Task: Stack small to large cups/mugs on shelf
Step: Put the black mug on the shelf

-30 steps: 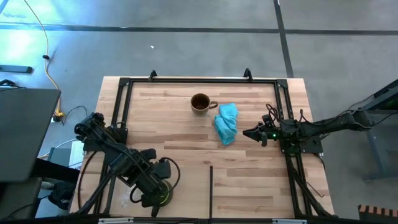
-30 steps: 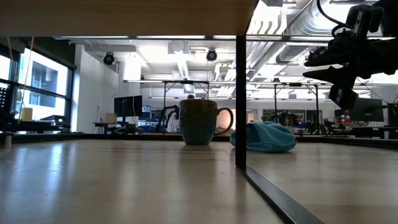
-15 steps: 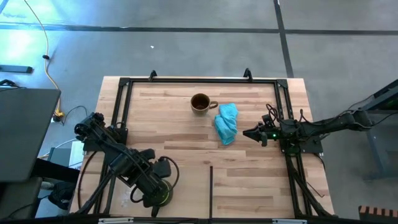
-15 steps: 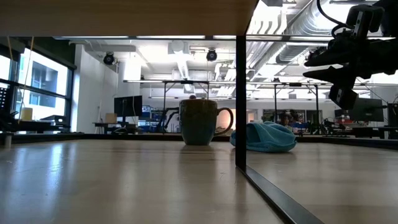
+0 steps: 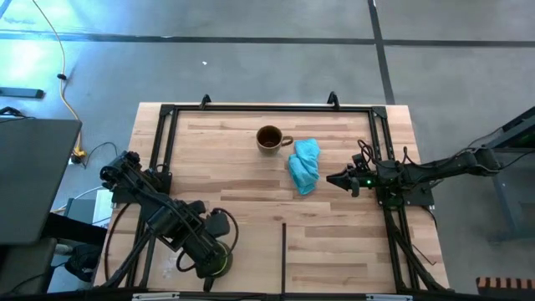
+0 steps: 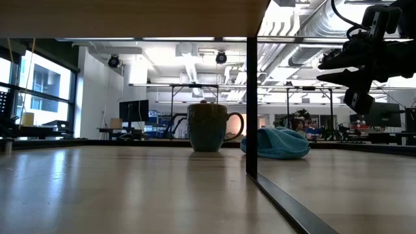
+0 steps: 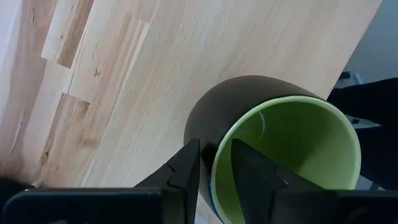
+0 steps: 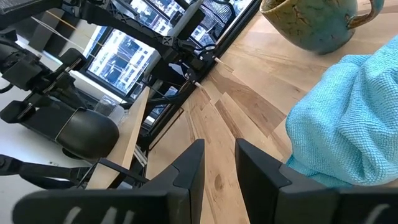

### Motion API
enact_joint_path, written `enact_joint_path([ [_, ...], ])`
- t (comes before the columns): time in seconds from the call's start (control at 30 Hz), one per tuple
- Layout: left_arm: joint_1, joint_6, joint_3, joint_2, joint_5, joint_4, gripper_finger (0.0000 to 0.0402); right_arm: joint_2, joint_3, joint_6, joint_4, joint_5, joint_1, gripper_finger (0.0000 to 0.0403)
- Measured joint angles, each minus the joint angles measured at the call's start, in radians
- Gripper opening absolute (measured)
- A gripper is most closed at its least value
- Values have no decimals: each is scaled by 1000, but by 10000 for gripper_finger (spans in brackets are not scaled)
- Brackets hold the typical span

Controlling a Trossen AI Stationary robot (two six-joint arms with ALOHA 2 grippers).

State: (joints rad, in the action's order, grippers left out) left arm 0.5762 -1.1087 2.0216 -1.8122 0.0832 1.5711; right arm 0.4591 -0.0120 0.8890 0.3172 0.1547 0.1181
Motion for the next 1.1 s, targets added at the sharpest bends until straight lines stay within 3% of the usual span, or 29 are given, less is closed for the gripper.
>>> enact_joint_path([
  [0.13,0,-22,0,0,12,0,70,0,0,0,0,-7,0,81],
  [0.4,1,-24,-2,-2,19,1,7,0,0,0,0,-14,0,81],
  [0.67,0,1,-2,-2,15,-4,41,0,0,0,0,-16,0,81],
  [0.93,1,84,-2,-1,16,7,6,0,0,0,0,-16,0,81],
  [1.1,1,140,-2,-1,10,1,17,0,0,0,-8,-16,0,81],
])
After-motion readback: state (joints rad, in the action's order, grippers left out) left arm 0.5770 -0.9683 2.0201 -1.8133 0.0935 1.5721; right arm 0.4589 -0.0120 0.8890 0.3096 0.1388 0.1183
